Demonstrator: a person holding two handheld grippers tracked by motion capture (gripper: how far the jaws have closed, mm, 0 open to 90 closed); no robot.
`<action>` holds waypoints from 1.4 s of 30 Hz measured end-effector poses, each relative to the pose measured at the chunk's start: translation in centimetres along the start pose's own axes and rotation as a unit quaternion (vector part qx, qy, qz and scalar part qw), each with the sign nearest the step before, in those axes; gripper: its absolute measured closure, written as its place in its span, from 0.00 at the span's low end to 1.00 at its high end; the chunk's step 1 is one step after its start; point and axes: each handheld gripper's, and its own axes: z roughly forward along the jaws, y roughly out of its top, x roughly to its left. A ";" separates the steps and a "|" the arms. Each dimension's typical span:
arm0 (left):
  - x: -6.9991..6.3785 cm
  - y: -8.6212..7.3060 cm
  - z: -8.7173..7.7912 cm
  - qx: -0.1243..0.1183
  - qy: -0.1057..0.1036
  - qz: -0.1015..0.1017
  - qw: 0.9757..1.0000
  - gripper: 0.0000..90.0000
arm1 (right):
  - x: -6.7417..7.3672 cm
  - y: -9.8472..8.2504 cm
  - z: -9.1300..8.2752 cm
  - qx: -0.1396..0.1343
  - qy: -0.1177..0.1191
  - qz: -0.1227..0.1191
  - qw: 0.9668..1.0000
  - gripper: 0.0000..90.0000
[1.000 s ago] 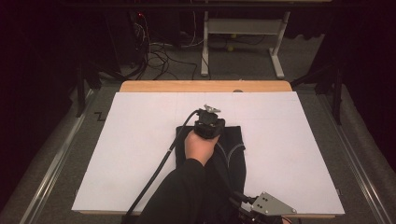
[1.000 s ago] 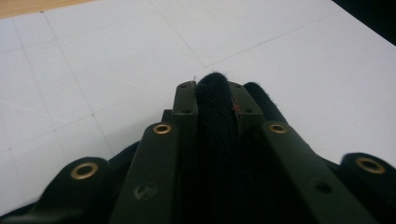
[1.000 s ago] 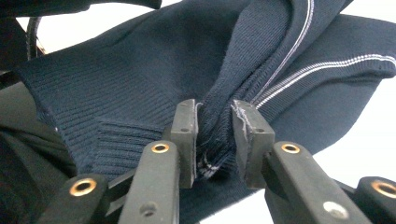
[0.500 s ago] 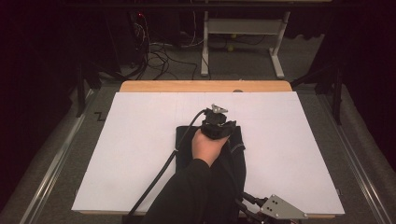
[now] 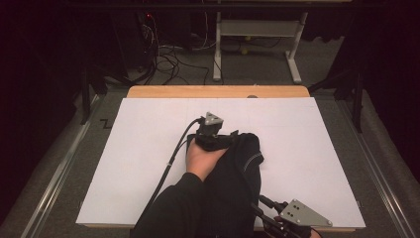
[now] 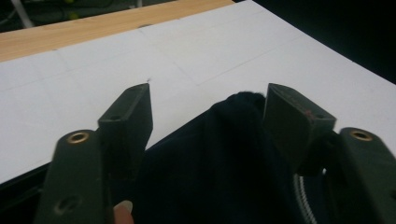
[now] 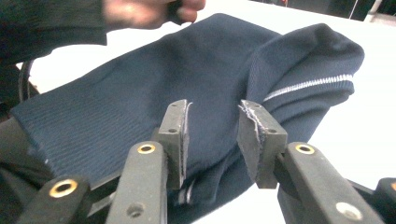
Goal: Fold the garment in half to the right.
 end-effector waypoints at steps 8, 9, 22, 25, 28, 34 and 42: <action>3.6 -3.8 -4.9 -0.010 0.001 -0.013 1.000 0.13 | -0.5 2.0 2.8 0.009 -0.006 -0.007 1.000 0.83; 4.0 -4.4 -5.5 -0.013 0.001 -0.012 1.000 0.12 | -0.6 2.5 3.3 0.010 -0.007 -0.010 1.000 0.86; 8.9 -12.1 -14.2 -0.034 0.040 -0.012 0.999 0.00 | -1.2 8.2 12.3 0.097 -0.038 -0.086 0.991 1.00; 9.6 -12.9 -15.1 -0.034 0.047 -0.017 0.998 0.00 | -1.5 8.5 14.4 0.134 -0.051 -0.095 0.985 1.00; 10.0 -13.6 -16.1 -0.036 0.060 -0.019 0.997 0.00 | -2.0 8.5 15.6 0.160 -0.068 -0.102 0.979 1.00; 10.5 -14.7 -17.4 -0.036 0.065 -0.040 0.996 0.00 | -4.0 7.5 14.8 0.166 -0.092 -0.086 0.978 1.00; 10.0 -14.9 -17.2 -0.032 0.060 -0.034 0.997 0.00 | -7.9 4.6 12.7 0.156 -0.109 -0.033 0.981 1.00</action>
